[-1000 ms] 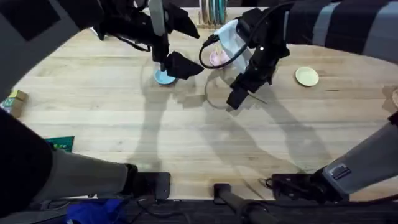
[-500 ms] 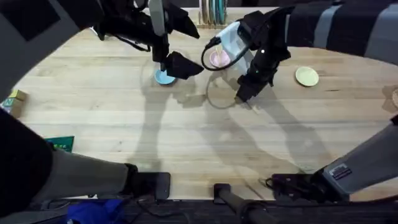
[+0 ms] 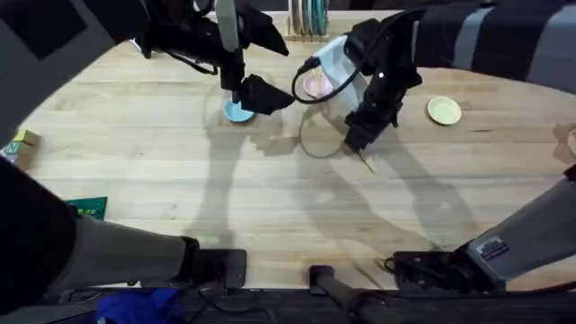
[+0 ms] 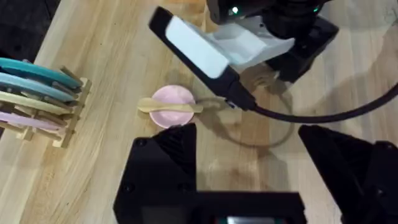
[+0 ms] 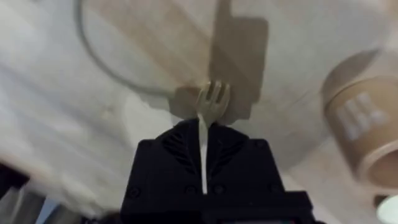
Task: Pick up a utensil and set it on the pink plate, then put the other utensil in the container.
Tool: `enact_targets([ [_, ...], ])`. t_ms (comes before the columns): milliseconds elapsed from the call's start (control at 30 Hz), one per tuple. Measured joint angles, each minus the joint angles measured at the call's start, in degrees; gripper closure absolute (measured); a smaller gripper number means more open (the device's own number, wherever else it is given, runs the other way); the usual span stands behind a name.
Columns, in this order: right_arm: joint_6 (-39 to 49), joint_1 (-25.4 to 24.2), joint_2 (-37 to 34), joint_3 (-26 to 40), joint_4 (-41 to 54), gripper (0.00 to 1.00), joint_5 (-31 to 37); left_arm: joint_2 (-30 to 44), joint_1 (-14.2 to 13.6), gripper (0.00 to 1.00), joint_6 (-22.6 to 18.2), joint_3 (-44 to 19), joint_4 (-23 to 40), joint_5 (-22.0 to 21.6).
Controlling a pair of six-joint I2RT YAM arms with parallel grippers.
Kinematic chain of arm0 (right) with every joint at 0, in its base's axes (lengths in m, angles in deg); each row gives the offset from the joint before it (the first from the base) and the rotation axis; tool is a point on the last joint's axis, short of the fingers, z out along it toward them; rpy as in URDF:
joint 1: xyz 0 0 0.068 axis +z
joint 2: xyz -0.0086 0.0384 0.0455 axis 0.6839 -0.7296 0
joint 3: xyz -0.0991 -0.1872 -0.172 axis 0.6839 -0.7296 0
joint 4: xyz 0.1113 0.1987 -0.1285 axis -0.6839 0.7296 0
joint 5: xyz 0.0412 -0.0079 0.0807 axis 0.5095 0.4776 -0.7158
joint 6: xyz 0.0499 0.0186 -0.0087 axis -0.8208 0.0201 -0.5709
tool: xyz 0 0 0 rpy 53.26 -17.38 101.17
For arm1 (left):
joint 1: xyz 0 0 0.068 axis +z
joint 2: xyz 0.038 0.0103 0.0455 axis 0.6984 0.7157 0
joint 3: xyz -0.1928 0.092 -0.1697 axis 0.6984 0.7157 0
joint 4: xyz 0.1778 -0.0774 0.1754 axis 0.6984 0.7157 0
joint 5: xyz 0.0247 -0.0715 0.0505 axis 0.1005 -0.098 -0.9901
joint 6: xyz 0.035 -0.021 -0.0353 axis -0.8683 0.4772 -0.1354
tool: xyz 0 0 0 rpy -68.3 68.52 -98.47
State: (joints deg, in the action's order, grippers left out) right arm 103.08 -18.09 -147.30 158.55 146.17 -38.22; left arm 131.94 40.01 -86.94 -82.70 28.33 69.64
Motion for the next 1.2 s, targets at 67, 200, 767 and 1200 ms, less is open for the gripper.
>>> enact_targets([
  [67, -0.02, 0.05, -0.25, 0.94, 2.86, 0.967, -0.19, -0.01, 0.0, 0.005, 0.0, 0.0, 0.0, 0.0],
  [200, -0.02, 0.06, -0.46, 6.49, 5.75, 0.967, -0.43, 0.0, 0.0, 0.005, 0.0, 0.0, 0.0, 0.0],
  [767, 0.0, -3.29, 1.21, 34.42, 20.87, 0.967, 5.19, 0.0, 0.0, 0.005, 0.0, 0.0, 0.02, 0.0],
  [1200, 0.0, -7.41, 14.09, 36.21, 24.64, 0.967, 6.78, -0.01, 0.0, 0.005, 0.0, 0.0, 0.02, 0.0],
])
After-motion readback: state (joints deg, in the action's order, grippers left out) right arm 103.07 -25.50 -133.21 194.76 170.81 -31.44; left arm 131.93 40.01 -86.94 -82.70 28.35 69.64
